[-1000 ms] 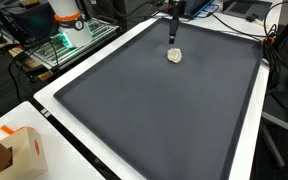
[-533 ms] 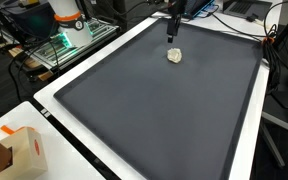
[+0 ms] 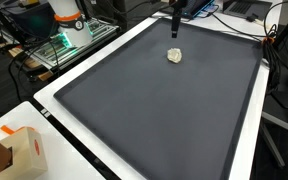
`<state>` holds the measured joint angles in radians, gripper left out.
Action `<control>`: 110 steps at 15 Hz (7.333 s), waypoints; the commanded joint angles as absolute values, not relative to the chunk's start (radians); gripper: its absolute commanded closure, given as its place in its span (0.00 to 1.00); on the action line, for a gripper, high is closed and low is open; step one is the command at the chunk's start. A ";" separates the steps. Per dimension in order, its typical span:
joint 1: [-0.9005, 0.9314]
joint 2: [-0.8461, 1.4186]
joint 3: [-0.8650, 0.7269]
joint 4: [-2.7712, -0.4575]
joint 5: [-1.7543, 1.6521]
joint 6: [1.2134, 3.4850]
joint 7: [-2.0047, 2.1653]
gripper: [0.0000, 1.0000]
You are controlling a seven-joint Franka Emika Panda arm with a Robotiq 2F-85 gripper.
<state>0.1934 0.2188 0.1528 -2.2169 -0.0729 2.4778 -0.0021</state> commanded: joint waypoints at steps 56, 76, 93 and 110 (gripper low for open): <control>0.083 0.375 0.152 -2.149 -0.152 2.552 -1.187 0.00; 0.069 0.413 0.161 -2.132 -0.158 2.559 -1.194 0.99; 0.069 0.412 0.158 -2.127 -0.161 2.551 -1.183 0.42; 0.091 0.266 0.176 -2.139 -0.155 2.418 -1.144 0.00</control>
